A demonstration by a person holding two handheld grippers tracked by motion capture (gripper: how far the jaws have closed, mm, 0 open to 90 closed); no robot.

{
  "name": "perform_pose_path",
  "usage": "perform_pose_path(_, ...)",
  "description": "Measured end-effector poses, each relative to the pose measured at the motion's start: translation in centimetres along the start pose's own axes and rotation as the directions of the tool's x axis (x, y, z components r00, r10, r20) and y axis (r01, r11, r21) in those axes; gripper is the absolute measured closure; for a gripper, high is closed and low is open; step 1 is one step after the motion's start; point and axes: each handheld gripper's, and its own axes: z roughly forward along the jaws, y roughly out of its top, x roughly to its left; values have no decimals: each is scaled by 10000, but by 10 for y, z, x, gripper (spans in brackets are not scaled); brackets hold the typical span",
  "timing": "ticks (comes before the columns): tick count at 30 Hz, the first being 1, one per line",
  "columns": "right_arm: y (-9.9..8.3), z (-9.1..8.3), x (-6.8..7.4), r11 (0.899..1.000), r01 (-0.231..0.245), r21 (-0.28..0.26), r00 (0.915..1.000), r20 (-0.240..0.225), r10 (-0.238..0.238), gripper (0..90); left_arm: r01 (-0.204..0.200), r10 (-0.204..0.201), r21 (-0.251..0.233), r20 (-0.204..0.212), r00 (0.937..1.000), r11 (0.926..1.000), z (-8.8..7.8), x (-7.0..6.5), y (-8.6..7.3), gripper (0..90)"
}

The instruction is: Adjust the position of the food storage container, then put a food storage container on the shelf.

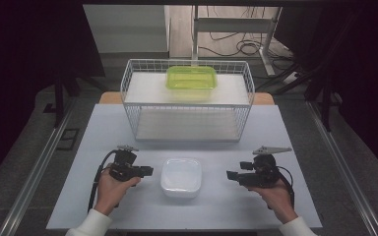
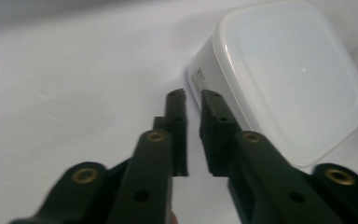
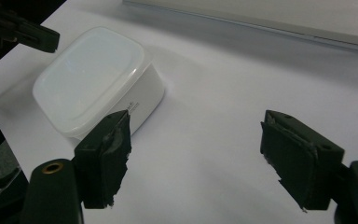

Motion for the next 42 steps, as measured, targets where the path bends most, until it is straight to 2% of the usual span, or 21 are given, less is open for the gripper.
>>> perform_pose_path(4, 0, 1, 1, 10000, 37, -9, 10000, 57, -37, 214, 48, -45, -433, 90, 9999, 9991, -11, 2, 1, 526)
perform_pose_path(8, -1, 1, 2, 9999, 4, -113, 10000, 48, -3, 191, 32, -21, -471, 228, 9997, 9989, -15, 3, 1, 443)
perform_pose_path(11, 0, 2, 3, 9996, -200, -222, 9996, -225, 195, 181, 124, -105, -498, 396, 9992, 9987, -15, 2, 1, 410)
perform_pose_path(14, 1, 4, 4, 9992, -279, -272, 9984, -495, 266, 171, 175, -151, -441, 543, 9984, 9989, -14, 2, 2, 393)
perform_pose_path(17, 0, 8, 7, 9999, -100, -132, 9958, -909, 87, 170, 323, -297, -404, 650, 9974, 9987, -10, 3, 1, 381)
perform_pose_path(19, -1, 11, 9, 10000, 13, -21, 9949, -1007, -15, 170, 494, -463, -314, 924, 9947, 9983, -8, 5, 0, 380)
perform_pose_path(23, -1, 17, 13, 9999, -103, 47, 9938, -1104, 107, 194, 695, -658, -255, 1245, 9900, 9973, -5, 6, -1, 379)
perform_pose_path(26, 0, 21, 15, 9995, -322, -48, 9940, -1051, 315, 221, 715, -680, -190, 1457, 9870, 9973, -3, 6, 0, 378)
perform_pose_path(29, 0, 30, 19, 9966, -819, -101, 9916, -1015, 805, 255, 746, -714, -141, 1607, 9844, 9971, 0, 7, 0, 381)
perform_pose_path(34, 7, 46, 29, 9942, -1072, -8, 9900, -921, 1067, 301, 987, -957, -48, 2017, 9748, 9951, 6, 9, 1, 390)
perform_pose_path(39, 12, 58, 34, 9903, -1388, 58, 9841, -1106, 1386, 354, 1066, -1050, 56, 2330, 9668, 9943, 12, 8, 2, 404)
perform_pose_path(41, 12, 62, 34, 9889, -1482, 119, 9813, -1222, 1485, 373, 1213, -1204, 108, 2363, 9642, 9926, 16, 7, 1, 409)
perform_pose_path(42, 11, 65, 34, 9882, -1522, 191, 9796, -1299, 1534, 383, 1215, -1209, 117, 2326, 9650, 9925, 16, 7, 1, 410)
